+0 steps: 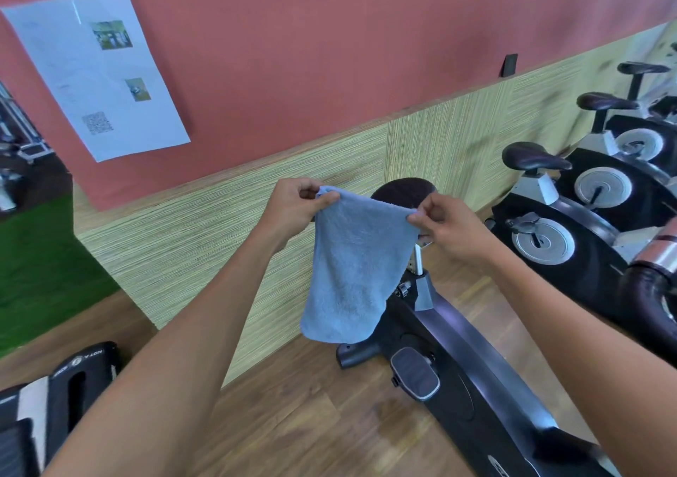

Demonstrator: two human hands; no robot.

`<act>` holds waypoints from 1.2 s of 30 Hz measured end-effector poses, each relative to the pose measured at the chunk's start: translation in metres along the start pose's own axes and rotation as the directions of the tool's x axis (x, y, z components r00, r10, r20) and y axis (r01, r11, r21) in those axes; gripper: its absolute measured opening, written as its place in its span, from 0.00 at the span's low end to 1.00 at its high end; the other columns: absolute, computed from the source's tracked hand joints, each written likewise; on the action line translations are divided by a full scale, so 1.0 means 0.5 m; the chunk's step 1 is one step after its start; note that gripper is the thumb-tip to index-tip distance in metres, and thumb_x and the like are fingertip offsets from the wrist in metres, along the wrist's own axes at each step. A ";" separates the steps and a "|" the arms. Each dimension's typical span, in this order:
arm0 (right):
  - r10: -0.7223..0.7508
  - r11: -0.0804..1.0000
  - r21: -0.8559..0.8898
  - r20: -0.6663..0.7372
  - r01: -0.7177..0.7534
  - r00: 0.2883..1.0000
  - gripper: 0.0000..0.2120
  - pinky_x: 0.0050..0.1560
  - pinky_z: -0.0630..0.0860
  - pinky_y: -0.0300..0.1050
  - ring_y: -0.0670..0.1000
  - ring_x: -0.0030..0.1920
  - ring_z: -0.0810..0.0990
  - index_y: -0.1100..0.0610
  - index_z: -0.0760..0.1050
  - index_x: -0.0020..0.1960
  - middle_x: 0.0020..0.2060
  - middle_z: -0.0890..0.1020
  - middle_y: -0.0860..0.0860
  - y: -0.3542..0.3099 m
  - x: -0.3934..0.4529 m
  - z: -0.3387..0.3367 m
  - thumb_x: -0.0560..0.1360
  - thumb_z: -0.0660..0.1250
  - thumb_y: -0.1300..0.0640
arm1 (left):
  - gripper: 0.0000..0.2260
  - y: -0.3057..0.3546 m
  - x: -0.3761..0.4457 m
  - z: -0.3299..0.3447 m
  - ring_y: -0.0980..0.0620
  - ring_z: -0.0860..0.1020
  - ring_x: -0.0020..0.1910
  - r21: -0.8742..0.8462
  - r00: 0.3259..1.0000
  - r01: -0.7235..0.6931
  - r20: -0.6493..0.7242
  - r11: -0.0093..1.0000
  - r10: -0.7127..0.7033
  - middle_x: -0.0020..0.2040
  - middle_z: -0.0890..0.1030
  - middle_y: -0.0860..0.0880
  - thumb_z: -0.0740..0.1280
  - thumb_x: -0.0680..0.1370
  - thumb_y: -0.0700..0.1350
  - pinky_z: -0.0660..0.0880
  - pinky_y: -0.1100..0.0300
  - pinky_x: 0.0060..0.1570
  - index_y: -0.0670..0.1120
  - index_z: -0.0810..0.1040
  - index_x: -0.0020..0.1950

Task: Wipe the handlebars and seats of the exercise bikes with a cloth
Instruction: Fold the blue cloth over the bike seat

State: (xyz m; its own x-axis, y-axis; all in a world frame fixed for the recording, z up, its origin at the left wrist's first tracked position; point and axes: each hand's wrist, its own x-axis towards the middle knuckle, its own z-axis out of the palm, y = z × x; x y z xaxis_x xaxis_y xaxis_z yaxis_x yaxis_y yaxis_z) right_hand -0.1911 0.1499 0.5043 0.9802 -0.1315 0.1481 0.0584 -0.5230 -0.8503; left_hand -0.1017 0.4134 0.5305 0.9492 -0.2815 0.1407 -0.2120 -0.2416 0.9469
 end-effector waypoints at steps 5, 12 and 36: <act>-0.108 0.993 0.030 -0.072 0.110 0.992 0.10 0.46 0.81 0.58 0.56 0.39 0.82 0.63 0.73 0.47 0.40 0.83 0.61 -0.054 -0.015 -0.019 0.76 0.75 0.63 | 0.01 0.017 -0.005 -0.025 0.56 0.82 0.41 -0.012 0.998 -0.065 0.006 0.998 0.065 0.43 0.84 0.49 0.73 0.79 0.41 0.79 0.58 0.45 0.46 0.84 0.48; -0.274 0.886 0.311 -0.249 0.345 0.929 0.12 0.38 0.76 0.41 0.48 0.37 0.79 0.60 0.74 0.55 0.38 0.82 0.52 -0.167 -0.017 -0.038 0.76 0.75 0.61 | 0.17 0.011 -0.052 0.001 0.47 0.85 0.55 -0.262 0.972 -0.011 0.225 0.965 0.073 0.53 0.87 0.46 0.79 0.71 0.47 0.79 0.56 0.51 0.43 0.82 0.56; 0.374 0.787 0.479 0.130 -0.389 0.918 0.05 0.50 0.85 0.48 0.59 0.51 0.87 0.65 0.83 0.52 0.50 0.87 0.60 0.042 -0.056 0.047 0.77 0.73 0.64 | 0.13 -0.110 -0.050 0.025 0.46 0.85 0.54 -0.157 0.915 0.389 0.180 0.908 -0.361 0.53 0.87 0.45 0.74 0.78 0.47 0.80 0.54 0.53 0.40 0.84 0.59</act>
State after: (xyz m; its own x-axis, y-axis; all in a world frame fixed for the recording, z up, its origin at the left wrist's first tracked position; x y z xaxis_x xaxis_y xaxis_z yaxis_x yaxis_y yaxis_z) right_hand -0.2129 0.1624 0.4702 0.9464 -0.2072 -0.2478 -0.2443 0.0425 -0.9688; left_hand -0.1166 0.4219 0.4712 0.9033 -0.3377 -0.2647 0.2129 -0.1828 0.9598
